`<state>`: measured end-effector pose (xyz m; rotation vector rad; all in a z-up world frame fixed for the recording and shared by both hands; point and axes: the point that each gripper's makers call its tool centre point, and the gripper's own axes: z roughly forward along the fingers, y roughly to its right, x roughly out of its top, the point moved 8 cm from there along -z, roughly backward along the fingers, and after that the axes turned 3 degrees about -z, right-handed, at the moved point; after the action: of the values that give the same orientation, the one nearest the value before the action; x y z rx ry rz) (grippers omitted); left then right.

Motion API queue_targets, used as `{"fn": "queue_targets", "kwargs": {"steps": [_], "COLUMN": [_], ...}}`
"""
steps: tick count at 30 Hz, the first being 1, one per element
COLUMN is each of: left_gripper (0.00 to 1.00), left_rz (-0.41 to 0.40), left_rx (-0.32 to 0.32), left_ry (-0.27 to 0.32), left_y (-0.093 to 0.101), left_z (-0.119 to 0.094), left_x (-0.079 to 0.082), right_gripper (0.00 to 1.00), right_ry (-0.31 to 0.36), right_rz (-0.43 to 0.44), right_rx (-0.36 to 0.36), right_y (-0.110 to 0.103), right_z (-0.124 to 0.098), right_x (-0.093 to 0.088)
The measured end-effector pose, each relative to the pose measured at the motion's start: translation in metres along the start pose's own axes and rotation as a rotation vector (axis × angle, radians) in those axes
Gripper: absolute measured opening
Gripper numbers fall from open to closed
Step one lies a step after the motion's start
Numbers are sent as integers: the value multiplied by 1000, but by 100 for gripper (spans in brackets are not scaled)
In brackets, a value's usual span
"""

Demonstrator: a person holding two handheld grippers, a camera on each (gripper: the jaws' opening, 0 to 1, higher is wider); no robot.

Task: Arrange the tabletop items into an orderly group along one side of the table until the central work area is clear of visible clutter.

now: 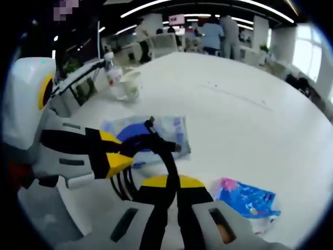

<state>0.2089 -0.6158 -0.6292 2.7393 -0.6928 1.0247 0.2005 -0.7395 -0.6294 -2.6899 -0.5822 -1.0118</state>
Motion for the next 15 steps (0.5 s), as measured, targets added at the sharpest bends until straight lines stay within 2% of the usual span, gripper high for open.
{"fn": "queue_targets", "kwargs": {"steps": [15], "left_gripper": [13], "left_rz": [-3], "left_rx": [-28], "left_ry": [-42], "left_y": [11], "left_z": [-9], "left_x": [-34], "right_gripper": [1], "right_ry": [-50], "right_rz": [8], "right_rx": [53], "right_y": [-15], "right_z": [-8], "right_x": [-31]}}
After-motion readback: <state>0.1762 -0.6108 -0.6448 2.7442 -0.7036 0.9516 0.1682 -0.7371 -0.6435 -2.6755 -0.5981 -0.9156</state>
